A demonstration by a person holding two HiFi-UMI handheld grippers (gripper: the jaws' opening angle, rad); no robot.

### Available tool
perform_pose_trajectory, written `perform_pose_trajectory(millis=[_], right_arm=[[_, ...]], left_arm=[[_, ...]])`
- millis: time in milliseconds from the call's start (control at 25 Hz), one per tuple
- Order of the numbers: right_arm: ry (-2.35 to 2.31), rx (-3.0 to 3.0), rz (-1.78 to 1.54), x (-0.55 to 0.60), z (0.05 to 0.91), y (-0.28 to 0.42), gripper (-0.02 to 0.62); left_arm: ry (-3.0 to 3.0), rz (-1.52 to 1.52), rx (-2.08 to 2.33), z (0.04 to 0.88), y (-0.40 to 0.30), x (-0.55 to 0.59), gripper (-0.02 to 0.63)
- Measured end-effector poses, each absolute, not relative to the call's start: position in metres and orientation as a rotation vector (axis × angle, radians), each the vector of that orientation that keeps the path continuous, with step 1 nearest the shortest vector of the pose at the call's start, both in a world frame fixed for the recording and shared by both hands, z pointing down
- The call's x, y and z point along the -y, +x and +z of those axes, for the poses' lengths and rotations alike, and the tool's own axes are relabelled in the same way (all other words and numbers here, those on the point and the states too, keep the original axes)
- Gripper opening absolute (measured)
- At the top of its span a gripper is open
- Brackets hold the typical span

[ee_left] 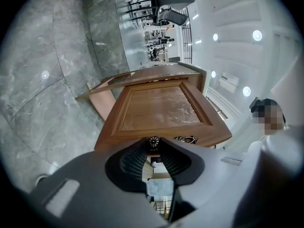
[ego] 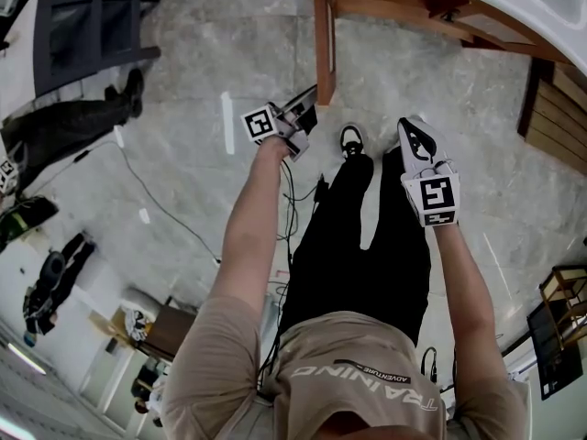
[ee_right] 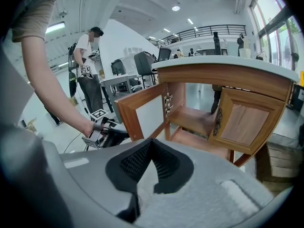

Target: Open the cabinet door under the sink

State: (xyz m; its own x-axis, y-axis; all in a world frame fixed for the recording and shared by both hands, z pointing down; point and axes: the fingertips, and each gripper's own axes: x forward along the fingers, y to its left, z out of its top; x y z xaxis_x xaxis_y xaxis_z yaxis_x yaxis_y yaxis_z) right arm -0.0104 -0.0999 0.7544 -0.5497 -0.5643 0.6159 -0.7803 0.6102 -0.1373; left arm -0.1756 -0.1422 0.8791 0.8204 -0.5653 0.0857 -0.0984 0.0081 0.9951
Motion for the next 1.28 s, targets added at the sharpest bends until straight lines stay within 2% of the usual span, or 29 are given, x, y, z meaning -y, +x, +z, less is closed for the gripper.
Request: perform_pose_trajectory(millis=[200, 480, 600, 680, 760, 1040, 1280], right_arm=[[1.053, 2.306, 0.538, 0.098, 0.747, -0.019, 0.002], [1.094, 2.301, 0.545, 0.104, 0.725, -0.019, 0.002], [1.128, 2.306, 0.554, 0.107, 0.711, -0.014, 0.002], [1.137, 2.300, 0.553, 0.107, 0.707, -0.008, 0.002], [1.138, 2.293, 0.537, 0.107, 0.703, -0.001, 0.002], [1.170, 2.253, 0.499, 0.097, 0.674, 0.031, 0.002], [1.218, 2.228, 0.471, 0.090, 0.643, 0.059, 0.002]], left_arm=[[1.542, -0.386, 0.571, 0.876, -0.198, 0.143, 0.103], [1.462, -0.392, 0.636, 0.871, -0.194, 0.136, 0.101], [1.549, -0.176, 0.789, 0.882, -0.212, 0.115, 0.092], [1.606, -0.032, 0.849, 0.887, -0.216, 0.098, 0.054], [1.625, -0.011, 0.823, 0.879, -0.201, 0.083, 0.016], [1.672, -0.012, 0.703, 0.820, -0.123, 0.041, 0.014], [1.820, -0.055, 0.548, 0.738, -0.051, 0.052, 0.014]])
